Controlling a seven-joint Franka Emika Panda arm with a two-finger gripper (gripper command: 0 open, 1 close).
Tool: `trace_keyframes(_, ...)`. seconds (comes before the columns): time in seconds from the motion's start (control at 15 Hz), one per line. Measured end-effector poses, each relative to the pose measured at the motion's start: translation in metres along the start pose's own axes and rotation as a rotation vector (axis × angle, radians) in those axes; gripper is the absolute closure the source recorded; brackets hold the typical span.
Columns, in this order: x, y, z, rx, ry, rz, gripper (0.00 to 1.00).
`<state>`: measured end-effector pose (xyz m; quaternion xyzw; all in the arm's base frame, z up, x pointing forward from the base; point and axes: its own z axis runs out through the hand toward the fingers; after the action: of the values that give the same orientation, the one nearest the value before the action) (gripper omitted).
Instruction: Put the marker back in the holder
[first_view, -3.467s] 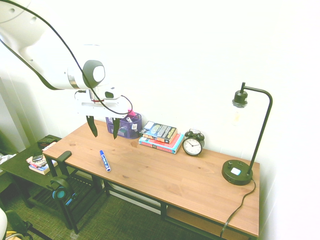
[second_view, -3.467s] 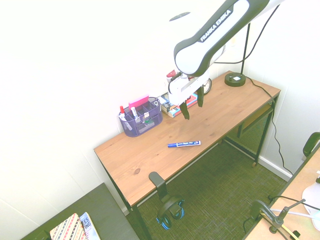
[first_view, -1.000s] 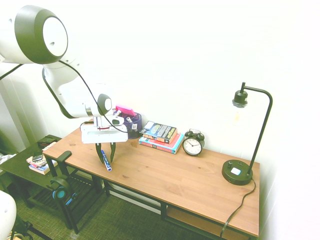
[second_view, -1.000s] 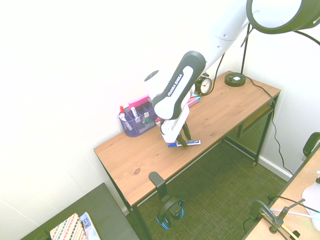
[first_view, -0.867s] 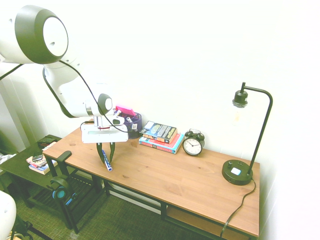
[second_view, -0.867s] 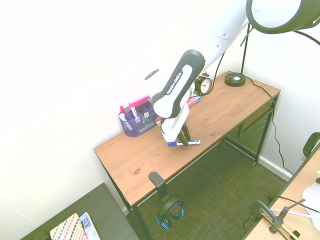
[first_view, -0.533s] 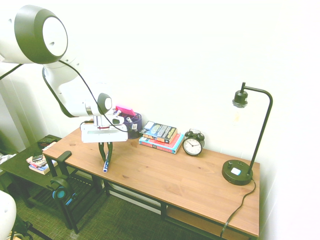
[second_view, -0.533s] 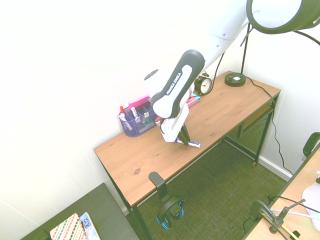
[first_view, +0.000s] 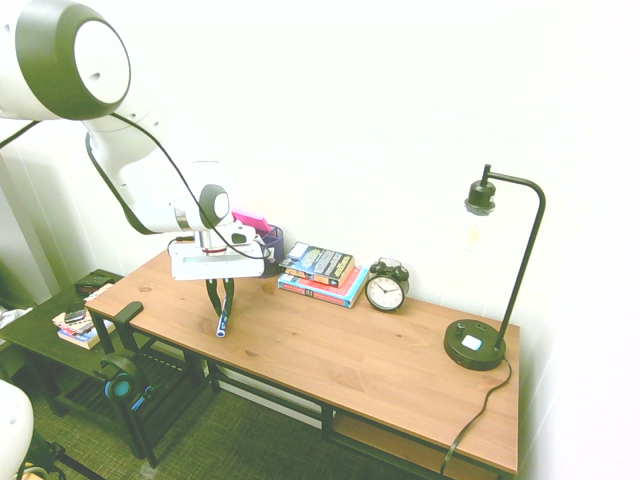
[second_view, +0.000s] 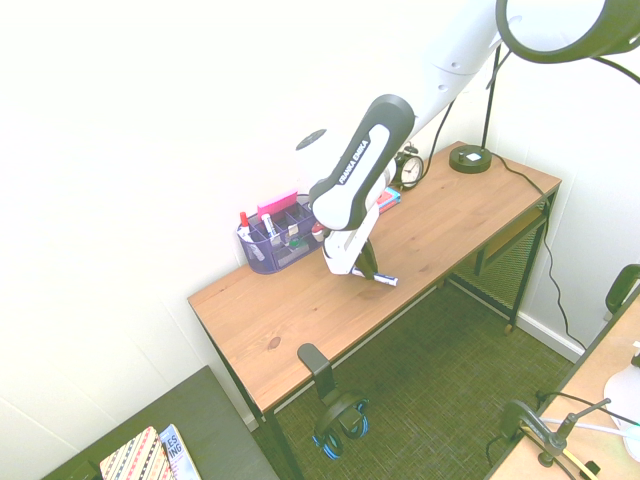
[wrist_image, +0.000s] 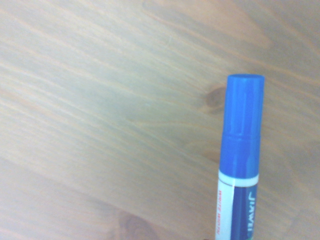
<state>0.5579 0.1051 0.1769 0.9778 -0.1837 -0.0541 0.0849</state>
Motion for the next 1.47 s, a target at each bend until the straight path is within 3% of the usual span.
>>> trace_keyframes(0.27,-0.051,0.015,-0.036,0.084,0.116,0.038,1.0)
trace_keyframes(0.53,-0.068,0.032,-0.098,0.261,0.254,0.166,1.0)
trace_keyframes(0.8,-0.001,0.045,-0.18,0.443,0.351,0.367,1.0)
trace_keyframes(1.13,0.092,0.034,-0.156,0.597,0.446,0.646,1.0)
trace_keyframes(1.47,0.131,0.03,-0.165,0.71,0.568,0.916,1.0)
